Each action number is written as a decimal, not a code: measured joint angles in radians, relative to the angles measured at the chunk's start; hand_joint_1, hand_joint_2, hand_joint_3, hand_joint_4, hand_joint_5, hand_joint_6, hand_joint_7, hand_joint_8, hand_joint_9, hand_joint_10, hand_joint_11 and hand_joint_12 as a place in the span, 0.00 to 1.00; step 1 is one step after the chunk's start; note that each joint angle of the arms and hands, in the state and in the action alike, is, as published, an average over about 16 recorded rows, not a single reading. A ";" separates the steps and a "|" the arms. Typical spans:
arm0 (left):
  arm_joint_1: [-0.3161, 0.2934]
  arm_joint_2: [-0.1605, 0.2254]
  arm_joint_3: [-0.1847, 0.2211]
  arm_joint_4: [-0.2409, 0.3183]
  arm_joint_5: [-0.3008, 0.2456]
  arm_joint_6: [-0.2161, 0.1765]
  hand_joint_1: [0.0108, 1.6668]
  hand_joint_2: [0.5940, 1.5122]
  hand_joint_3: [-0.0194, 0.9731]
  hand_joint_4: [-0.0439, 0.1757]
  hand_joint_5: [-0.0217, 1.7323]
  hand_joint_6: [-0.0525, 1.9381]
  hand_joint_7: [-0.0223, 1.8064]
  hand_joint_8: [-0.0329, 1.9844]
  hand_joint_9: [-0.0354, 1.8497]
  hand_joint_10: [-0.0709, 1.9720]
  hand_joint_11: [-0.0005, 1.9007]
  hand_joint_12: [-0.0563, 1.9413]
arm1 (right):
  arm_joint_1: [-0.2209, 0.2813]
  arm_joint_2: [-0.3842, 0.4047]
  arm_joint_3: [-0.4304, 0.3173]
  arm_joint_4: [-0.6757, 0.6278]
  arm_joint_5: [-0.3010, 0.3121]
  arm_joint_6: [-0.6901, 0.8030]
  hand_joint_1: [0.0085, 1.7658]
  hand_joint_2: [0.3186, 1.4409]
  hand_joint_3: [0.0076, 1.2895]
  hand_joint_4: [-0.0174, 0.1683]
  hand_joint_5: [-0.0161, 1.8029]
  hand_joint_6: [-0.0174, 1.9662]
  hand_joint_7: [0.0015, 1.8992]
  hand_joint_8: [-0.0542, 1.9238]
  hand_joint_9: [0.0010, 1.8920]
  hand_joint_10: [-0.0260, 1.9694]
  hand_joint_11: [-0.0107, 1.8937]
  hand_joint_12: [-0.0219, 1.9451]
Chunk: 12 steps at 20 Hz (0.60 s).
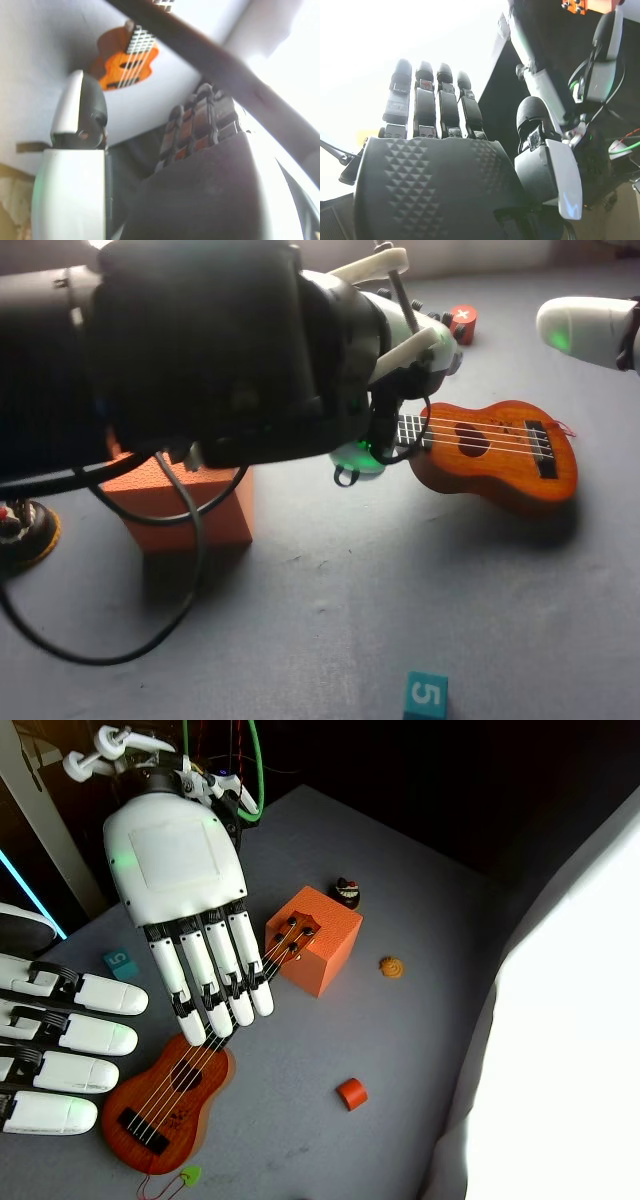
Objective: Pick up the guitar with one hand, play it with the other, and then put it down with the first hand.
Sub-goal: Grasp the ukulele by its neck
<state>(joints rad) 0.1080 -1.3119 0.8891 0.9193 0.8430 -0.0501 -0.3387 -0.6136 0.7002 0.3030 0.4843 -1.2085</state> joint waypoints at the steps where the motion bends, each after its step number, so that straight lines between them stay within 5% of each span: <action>1: 0.009 -0.019 0.015 0.003 0.013 -0.003 0.74 0.58 0.01 0.20 0.02 0.02 0.02 0.01 0.03 0.04 0.01 0.04 | 0.000 0.000 0.000 0.000 0.000 0.000 0.01 0.90 0.01 0.07 0.10 0.04 0.10 0.03 0.08 0.03 0.02 0.18; 12: 0.092 -0.141 0.120 0.063 0.182 -0.099 0.81 0.55 0.02 0.20 0.02 0.02 0.02 0.01 0.03 0.04 0.01 0.03 | 0.000 -0.002 0.000 0.000 -0.006 0.001 0.01 0.91 0.01 0.08 0.09 0.04 0.08 0.04 0.06 0.03 0.02 0.08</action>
<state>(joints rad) 0.1998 -1.4524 1.0093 0.9823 1.0254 -0.1488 -0.3386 -0.6153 0.7002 0.3030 0.4784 -1.2080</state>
